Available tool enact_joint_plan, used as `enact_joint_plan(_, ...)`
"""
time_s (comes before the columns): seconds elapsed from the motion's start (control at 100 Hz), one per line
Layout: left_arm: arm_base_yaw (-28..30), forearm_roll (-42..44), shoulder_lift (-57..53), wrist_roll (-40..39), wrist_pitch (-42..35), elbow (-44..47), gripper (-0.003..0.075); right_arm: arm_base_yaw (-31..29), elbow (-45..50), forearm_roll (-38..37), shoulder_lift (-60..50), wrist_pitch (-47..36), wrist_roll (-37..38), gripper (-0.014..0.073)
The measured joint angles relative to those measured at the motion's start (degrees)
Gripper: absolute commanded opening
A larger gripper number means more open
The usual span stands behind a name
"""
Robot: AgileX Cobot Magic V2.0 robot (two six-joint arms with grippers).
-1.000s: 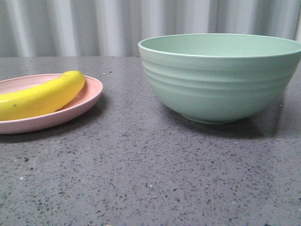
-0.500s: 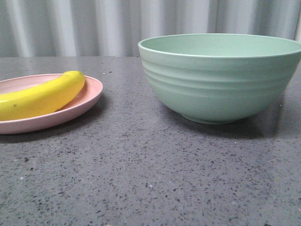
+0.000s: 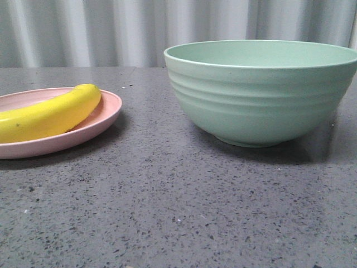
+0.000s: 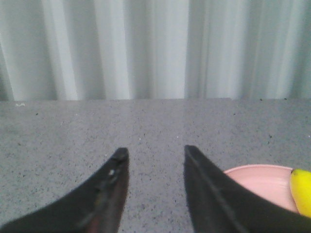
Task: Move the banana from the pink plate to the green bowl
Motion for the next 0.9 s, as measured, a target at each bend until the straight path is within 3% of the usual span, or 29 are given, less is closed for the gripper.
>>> enact_joint_plan(0.06,0.00,0.00,0.87,0.00,-1.87,0.00,0.0505,0.00,0.00,0.00,0.12,-0.09,0.00,-0.0064)
enact_joint_plan(0.25,-0.97,-0.02,3.37,0.00,-2.38,-1.16,0.0489,0.00,0.00,0.09,0.12,-0.09,0.00,-0.0064)
enact_joint_plan(0.69,-19.56,-0.02,18.23,0.22,20.51,-16.02,0.0480,0.00,0.00,0.22,0.12,1.14,0.00,-0.0064)
enact_joint_plan(0.9,-24.64,-0.02,28.02,1.96,31.10,-21.61,0.0480,0.00,0.00,0.22,0.12,1.69,0.00,-0.0064)
